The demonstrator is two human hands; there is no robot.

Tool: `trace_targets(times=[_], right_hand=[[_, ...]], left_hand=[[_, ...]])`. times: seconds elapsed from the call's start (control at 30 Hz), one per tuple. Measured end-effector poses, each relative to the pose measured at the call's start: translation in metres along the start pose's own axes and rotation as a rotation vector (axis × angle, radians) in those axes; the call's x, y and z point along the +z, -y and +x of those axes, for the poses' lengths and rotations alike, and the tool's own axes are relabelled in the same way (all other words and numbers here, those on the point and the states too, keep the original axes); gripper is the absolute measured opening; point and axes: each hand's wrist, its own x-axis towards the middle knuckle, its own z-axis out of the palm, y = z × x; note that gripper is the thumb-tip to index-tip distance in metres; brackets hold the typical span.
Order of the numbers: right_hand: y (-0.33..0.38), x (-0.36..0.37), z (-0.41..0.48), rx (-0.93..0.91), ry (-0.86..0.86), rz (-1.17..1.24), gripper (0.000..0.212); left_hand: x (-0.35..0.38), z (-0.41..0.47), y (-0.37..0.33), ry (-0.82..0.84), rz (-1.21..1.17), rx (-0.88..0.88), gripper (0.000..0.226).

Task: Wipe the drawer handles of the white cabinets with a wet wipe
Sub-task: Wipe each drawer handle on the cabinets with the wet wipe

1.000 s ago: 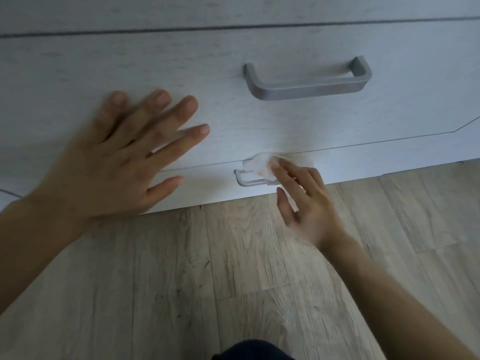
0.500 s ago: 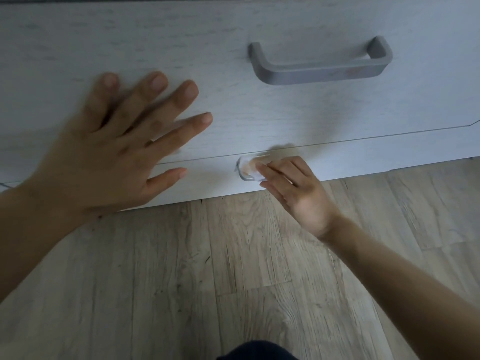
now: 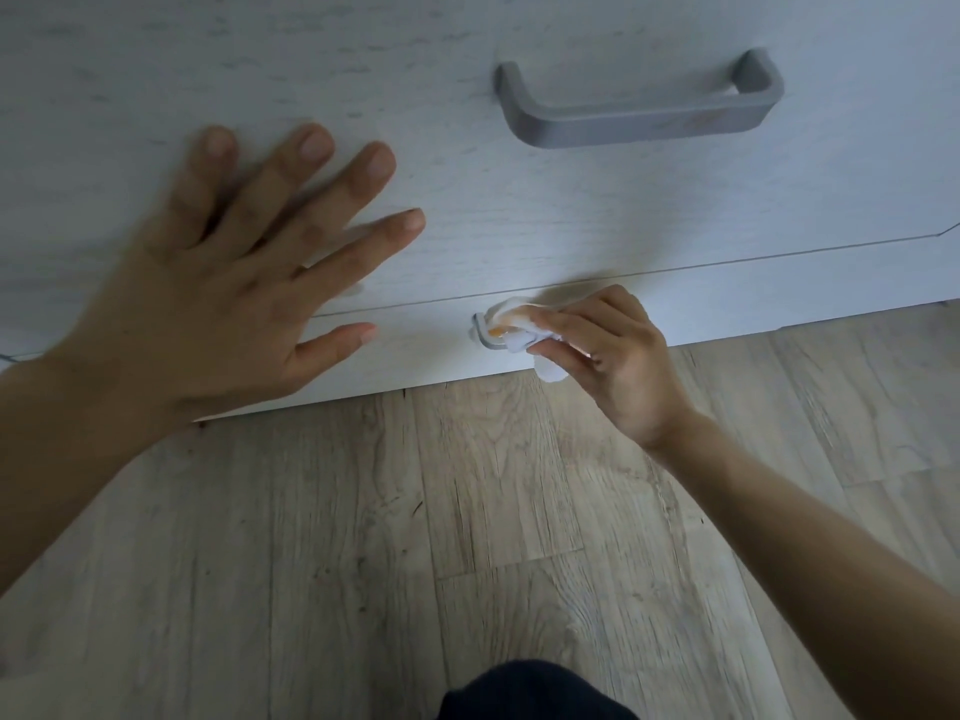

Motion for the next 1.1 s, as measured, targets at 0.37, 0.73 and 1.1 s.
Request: trace_targets(times=[0.37,0.73,1.1], right_hand=[[0.021,0.016,-0.011,-0.055,-0.103,-0.089,0.018],[0.018,0.017,-0.008,0.009,-0.088,0.0,0.016],[0.008,0.016,-0.006,0.038,-0.041,0.087,0.023]], left_hand=[[-0.005,0.001,0.001,0.037,-0.019,0.005,0.072],[-0.005,0.001,0.002,0.038,-0.01,0.005,0.073],[-0.003,0.0,0.001,0.04,0.004,0.001,0.075]])
